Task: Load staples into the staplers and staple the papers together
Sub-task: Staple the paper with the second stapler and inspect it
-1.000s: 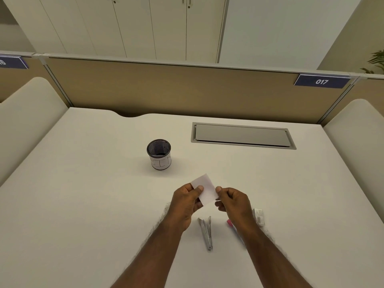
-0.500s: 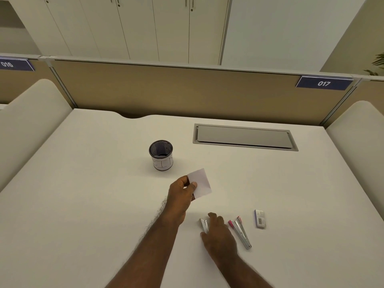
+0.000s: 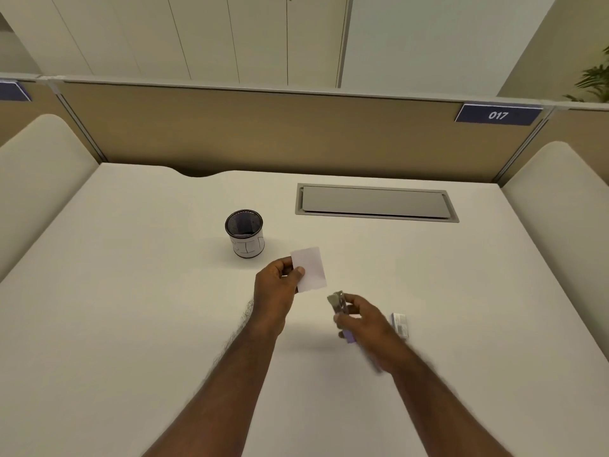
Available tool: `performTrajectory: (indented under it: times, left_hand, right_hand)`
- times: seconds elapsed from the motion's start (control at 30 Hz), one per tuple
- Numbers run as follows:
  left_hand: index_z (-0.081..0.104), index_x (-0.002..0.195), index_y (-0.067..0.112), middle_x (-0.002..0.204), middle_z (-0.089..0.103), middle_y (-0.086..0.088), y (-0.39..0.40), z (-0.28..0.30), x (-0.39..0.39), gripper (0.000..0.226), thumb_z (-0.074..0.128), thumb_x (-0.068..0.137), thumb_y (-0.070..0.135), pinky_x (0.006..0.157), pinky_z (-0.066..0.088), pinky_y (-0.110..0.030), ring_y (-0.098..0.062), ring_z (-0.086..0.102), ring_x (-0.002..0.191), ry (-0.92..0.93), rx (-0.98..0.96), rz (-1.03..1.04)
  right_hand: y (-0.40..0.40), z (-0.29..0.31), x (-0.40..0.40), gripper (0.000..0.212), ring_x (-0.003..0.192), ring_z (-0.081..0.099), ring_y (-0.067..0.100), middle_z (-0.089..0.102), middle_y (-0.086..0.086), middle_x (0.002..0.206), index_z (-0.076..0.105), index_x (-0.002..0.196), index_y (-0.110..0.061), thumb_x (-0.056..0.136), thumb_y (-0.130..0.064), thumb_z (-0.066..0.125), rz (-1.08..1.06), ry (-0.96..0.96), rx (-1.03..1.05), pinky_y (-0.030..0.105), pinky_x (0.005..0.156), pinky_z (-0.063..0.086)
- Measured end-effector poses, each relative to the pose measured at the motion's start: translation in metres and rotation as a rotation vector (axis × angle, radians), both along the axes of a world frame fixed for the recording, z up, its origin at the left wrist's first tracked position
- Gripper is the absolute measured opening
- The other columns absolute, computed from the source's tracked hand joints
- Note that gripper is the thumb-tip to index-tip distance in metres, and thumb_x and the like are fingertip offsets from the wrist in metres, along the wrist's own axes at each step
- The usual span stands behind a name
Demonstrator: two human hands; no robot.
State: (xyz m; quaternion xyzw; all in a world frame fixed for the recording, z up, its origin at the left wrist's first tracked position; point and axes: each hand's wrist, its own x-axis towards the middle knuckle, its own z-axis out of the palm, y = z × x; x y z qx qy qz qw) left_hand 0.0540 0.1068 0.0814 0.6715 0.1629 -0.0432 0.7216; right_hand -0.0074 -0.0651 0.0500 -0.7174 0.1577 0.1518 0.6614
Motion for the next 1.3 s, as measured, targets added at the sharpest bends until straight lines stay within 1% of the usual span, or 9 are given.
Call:
performTrajectory:
  times: [0.1,0.17,0.3,0.43,0.63,0.73,0.9,1.13,1.3]
  left_hand:
    - [0.069,0.094,0.021,0.099,0.073,-0.009,0.0,0.005,-0.003,0.021,0.065,0.088,0.002,0.083,0.058,-0.042,-0.025,0.068,0.091,-0.019,0.004,-0.008]
    - [0.07,0.097,0.019,0.1,0.074,-0.011,0.0,0.006,-0.005,0.02,0.065,0.088,0.002,0.085,0.058,-0.045,-0.026,0.068,0.092,-0.026,0.017,-0.014]
    - [0.071,0.097,0.02,0.095,0.075,-0.007,-0.001,0.009,-0.008,0.02,0.066,0.087,0.003,0.084,0.058,-0.043,-0.022,0.068,0.085,-0.051,0.051,-0.026]
    - [0.07,0.094,0.027,0.091,0.074,0.004,-0.002,0.011,-0.011,0.024,0.068,0.086,0.004,0.079,0.059,-0.033,-0.015,0.068,0.081,-0.078,0.078,-0.055]
    - [0.072,0.101,0.021,0.088,0.073,0.01,-0.003,0.015,-0.015,0.024,0.068,0.086,0.003,0.067,0.055,-0.019,-0.006,0.067,0.074,-0.117,0.108,-0.124]
    - [0.072,0.103,0.018,0.091,0.074,0.004,-0.003,0.015,-0.016,0.023,0.067,0.086,0.003,0.069,0.056,-0.022,-0.01,0.067,0.076,-0.118,0.119,-0.156]
    - [0.071,0.102,0.017,0.096,0.074,-0.005,-0.003,0.016,-0.018,0.022,0.068,0.086,0.003,0.077,0.057,-0.034,-0.019,0.066,0.082,-0.114,0.134,-0.202]
    - [0.07,0.096,0.025,0.09,0.074,0.001,-0.003,0.017,-0.019,0.024,0.068,0.086,0.003,0.065,0.055,-0.019,-0.011,0.067,0.075,-0.112,0.115,-0.236]
    - [0.069,0.089,0.032,0.087,0.074,0.002,-0.004,0.019,-0.019,0.029,0.068,0.086,0.003,0.067,0.056,-0.023,-0.013,0.067,0.073,-0.12,0.114,-0.252]
  right_hand:
    - [-0.016,0.025,0.008,0.027,0.075,0.056,0.01,0.061,-0.002,0.095,0.064,0.114,-0.018,0.091,-0.005,0.058,0.064,0.019,0.09,0.024,0.062,0.05]
    - [-0.023,0.041,0.013,0.016,0.073,0.053,0.009,0.064,-0.005,0.097,0.067,0.107,-0.022,0.094,-0.02,0.058,0.091,0.033,0.076,0.024,0.059,0.046]
    - [-0.027,0.063,0.02,0.027,0.062,0.051,0.002,0.066,-0.017,0.085,0.073,0.09,-0.03,0.087,-0.053,0.06,0.177,-0.062,-0.107,0.022,0.053,0.041]
    - [-0.024,0.074,0.028,0.02,0.064,0.053,0.003,0.069,-0.005,0.093,0.07,0.1,-0.03,0.086,-0.044,0.067,0.247,-0.126,-0.224,0.021,0.05,0.04]
    - [-0.021,0.086,0.036,0.025,0.064,0.054,0.006,0.07,-0.002,0.079,0.073,0.097,-0.03,0.077,-0.046,0.076,0.345,-0.108,-0.285,0.02,0.049,0.039]
    - [-0.019,0.088,0.039,0.026,0.065,0.055,0.006,0.073,0.001,0.09,0.074,0.096,-0.032,0.074,-0.047,0.078,0.368,-0.109,-0.288,0.021,0.05,0.039]
    - [-0.017,0.087,0.043,0.022,0.058,0.049,0.006,0.063,-0.009,0.064,0.076,0.091,-0.031,0.076,-0.048,0.077,0.402,-0.1,-0.282,0.021,0.05,0.035]
    - [-0.016,0.085,0.045,0.011,0.049,0.045,0.002,0.06,-0.005,0.062,0.075,0.075,-0.028,0.077,-0.038,0.079,0.371,-0.087,-0.268,0.018,0.047,0.033]
    - [-0.016,0.083,0.046,0.011,0.042,0.045,-0.002,0.06,-0.009,0.058,0.075,0.08,-0.022,0.079,-0.032,0.078,0.344,-0.094,-0.259,0.01,0.042,0.033]
